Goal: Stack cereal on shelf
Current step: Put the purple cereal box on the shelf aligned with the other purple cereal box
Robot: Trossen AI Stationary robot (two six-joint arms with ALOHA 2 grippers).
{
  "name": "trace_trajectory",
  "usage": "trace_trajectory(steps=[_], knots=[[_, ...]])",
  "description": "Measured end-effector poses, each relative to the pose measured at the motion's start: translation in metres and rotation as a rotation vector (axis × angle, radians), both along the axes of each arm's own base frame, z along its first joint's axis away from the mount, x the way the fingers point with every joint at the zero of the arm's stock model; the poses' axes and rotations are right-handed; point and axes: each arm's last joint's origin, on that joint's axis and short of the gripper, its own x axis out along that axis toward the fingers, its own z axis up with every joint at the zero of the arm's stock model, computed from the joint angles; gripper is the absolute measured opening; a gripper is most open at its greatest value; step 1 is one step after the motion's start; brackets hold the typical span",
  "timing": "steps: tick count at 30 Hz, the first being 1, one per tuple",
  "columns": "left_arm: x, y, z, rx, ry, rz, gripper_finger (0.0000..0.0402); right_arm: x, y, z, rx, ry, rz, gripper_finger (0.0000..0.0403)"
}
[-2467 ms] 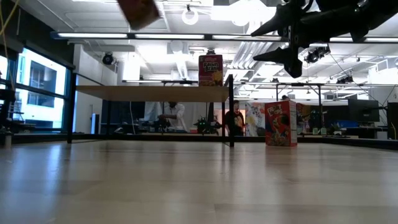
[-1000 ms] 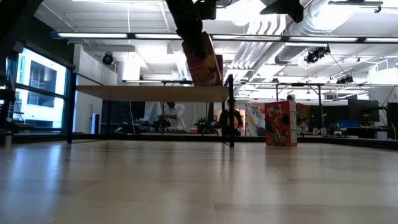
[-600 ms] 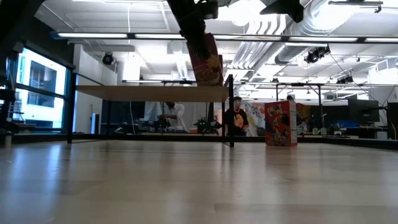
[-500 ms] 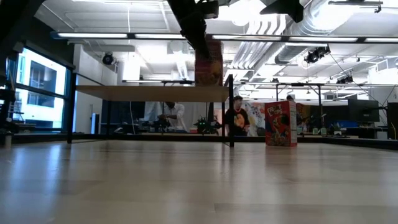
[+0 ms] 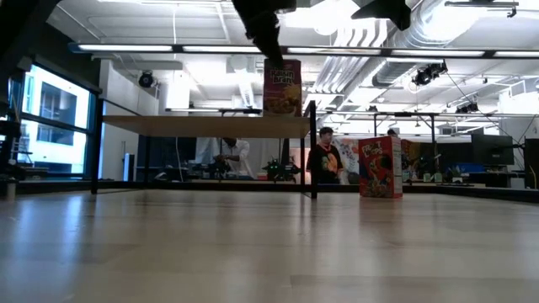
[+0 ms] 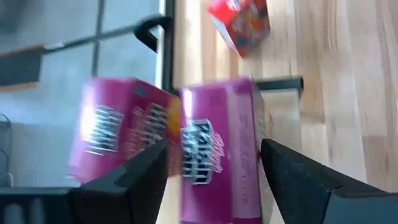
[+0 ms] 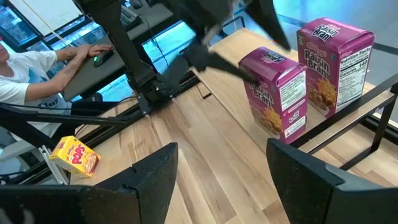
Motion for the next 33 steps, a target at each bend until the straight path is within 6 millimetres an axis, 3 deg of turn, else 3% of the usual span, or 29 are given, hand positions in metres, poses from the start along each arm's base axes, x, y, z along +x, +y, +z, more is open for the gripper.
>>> trace_trajectory(steps=[8,13,17,20,23,27,33], knots=[[-0.008,-0.002,0.049,0.014,-0.184,0.046,0.0243,0.000,0.000,0.000,0.000,0.000,0.000,0.0241],[-0.033,-0.009,0.078,-0.207,-0.350,0.087,0.0243,0.000,0.000,0.000,-0.011,0.002,0.004,0.0241],[-0.056,-0.019,0.085,-0.329,-0.409,0.125,0.0224,0.000,0.000,0.000,-0.040,0.010,0.015,0.0241],[-0.073,-0.035,0.084,-0.373,-0.501,0.135,0.0179,0.000,0.000,0.000,-0.054,0.013,0.020,0.0241],[-0.090,-0.051,0.069,-0.423,-0.634,0.154,0.0111,0.000,0.000,0.000,-0.055,0.014,0.021,0.0241],[-0.108,-0.064,0.019,-0.521,-0.768,0.301,0.0016,0.000,0.000,0.000,-0.055,0.014,0.021,0.0241],[-0.109,-0.067,-0.065,-0.789,-0.891,0.560,0.0003,0.000,0.000,0.000,-0.062,0.015,0.023,0.0241]])
